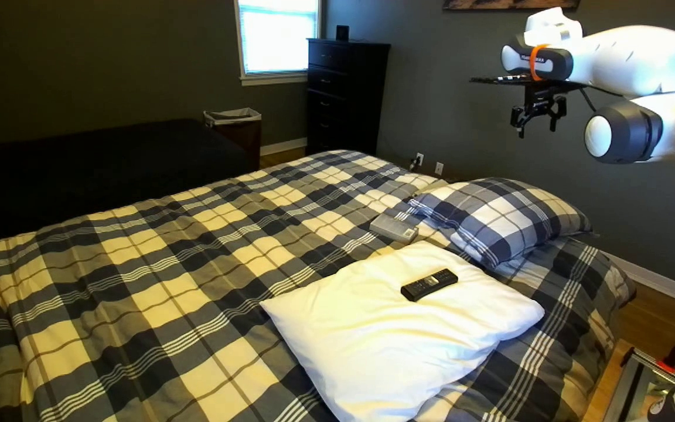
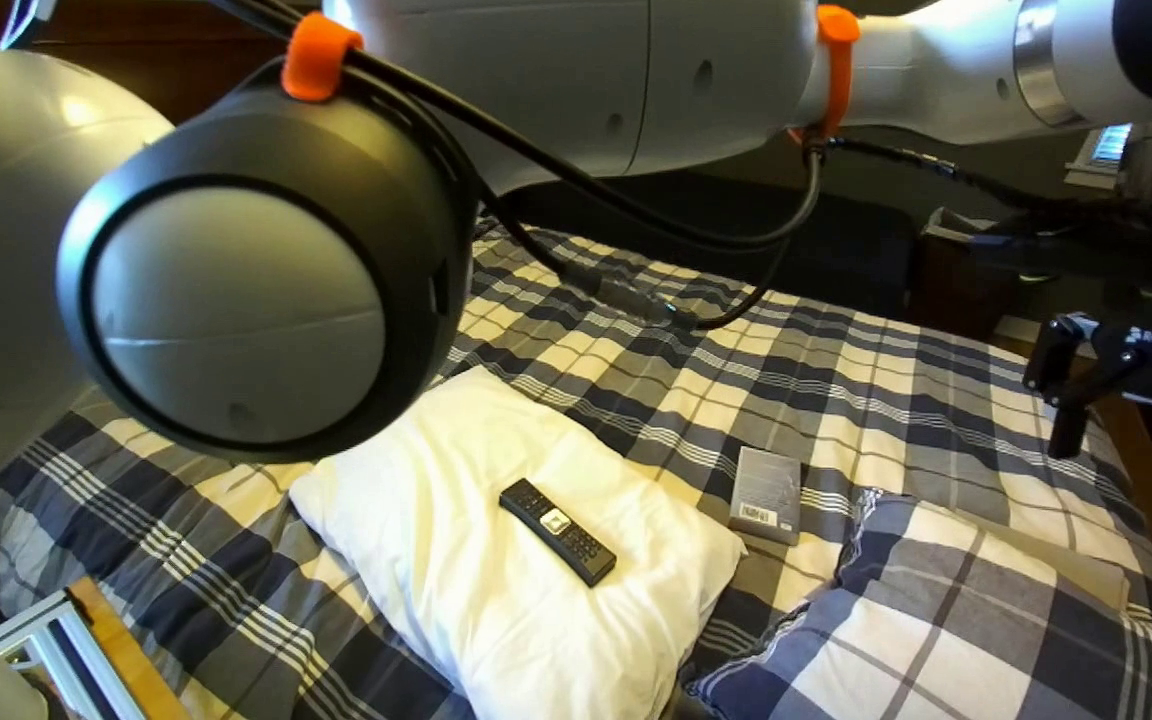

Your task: Move the top pillow to the right, then put the remote on the bed

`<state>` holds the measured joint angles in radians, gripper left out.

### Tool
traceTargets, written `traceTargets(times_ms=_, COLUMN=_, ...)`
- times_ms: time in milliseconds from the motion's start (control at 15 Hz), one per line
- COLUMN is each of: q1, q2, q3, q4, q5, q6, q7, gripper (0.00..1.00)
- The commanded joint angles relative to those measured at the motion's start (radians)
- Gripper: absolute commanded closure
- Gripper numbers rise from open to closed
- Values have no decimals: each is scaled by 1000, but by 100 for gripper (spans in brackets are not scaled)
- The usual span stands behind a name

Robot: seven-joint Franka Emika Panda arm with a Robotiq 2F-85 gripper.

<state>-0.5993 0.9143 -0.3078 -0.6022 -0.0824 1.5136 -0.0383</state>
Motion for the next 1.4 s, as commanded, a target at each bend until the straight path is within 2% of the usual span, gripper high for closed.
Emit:
traceTargets(times_ms=0, q1=-16, q2=-65, q3=41, q4=-43, q5=70, q6=-148, q7=-15, gripper=0)
traceTargets(times_ms=267, q1=-3, q2=-99, q3=61, q4=-82, q5=96, q6=-270, q7=-25, gripper=0)
traceTargets(times_ms=467, q1=8, q2=-126, q3=88, q4=-135, q5=109, q6=-295, q7=-48, gripper=0)
traceTargets(times_ms=733, q1=16, q2=-176, q3=138, q4=-255, q5=147, q6=-183, q7=-98, gripper=0)
traceTargets(times_ms=933, q1=34, q2=-232, q3=167, q4=-402, q5=153, q6=-77, q7=-129, gripper=0)
traceTargets(times_ms=1333, q1=71, q2=-332, q3=178, q4=-665, q5=123, q6=21, q7=-175, gripper=0)
